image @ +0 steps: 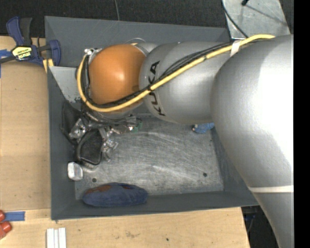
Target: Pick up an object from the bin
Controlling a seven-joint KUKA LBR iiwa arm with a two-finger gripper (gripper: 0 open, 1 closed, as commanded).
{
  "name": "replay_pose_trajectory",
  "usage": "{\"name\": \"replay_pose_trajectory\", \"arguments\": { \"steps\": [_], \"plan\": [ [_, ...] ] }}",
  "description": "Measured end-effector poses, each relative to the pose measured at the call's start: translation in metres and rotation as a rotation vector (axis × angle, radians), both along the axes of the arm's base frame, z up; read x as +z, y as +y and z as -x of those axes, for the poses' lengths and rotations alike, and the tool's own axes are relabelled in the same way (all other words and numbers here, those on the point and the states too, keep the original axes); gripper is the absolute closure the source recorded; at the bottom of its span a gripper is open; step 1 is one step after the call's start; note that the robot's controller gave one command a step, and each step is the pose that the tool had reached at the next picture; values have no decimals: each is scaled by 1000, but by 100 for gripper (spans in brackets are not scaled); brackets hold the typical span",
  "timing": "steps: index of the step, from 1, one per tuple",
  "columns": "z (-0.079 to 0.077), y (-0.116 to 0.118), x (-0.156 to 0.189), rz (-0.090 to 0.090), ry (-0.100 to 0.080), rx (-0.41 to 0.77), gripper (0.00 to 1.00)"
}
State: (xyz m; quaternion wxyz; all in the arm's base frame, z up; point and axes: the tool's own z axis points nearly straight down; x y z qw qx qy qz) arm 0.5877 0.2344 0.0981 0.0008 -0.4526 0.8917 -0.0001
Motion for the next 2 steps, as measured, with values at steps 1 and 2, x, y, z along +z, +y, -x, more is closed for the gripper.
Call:
{"name": "replay_pose_trajectory", "arguments": {
  "steps": [1,2],
  "plan": [
    [0,0,0,1,2,-1,100],
    [0,-5,153,-1,-3,25,100]
  ]
}}
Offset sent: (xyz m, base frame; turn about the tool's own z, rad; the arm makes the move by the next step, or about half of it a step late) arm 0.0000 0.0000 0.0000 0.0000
